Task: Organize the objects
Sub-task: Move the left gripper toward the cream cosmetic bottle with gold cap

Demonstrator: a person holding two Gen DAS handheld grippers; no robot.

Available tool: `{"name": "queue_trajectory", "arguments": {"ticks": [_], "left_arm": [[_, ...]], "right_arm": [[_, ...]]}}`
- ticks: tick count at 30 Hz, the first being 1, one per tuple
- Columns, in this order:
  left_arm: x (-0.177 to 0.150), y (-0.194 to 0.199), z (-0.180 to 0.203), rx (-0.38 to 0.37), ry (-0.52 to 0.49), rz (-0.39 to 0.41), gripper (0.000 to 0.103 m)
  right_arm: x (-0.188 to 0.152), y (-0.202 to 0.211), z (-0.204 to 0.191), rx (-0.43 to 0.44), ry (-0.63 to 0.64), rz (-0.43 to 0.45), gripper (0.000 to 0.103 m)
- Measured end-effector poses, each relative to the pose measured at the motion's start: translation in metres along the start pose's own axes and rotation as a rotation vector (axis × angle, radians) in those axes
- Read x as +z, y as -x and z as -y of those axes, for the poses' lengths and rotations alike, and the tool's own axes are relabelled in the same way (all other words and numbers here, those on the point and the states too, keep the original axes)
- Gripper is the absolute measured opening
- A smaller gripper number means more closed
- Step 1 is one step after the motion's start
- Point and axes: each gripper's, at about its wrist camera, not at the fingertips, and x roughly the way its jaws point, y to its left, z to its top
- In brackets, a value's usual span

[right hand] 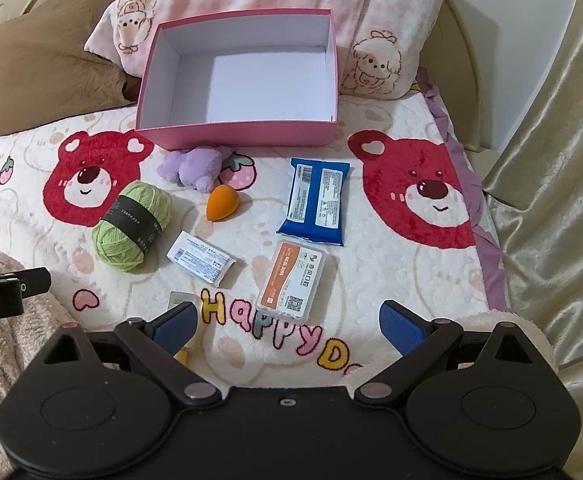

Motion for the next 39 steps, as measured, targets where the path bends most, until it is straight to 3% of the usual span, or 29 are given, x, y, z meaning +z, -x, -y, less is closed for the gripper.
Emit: {"name": "queue_trajectory", "arguments": {"ticks": [39], "left_arm": [[-0.0041,0.0026,0.0057,-0.092,-0.115,-0.024,0.103]], "right_arm": [[-0.0026,0.0004,-0.0028,-0.017,-0.037,0.006,0.099]]}}
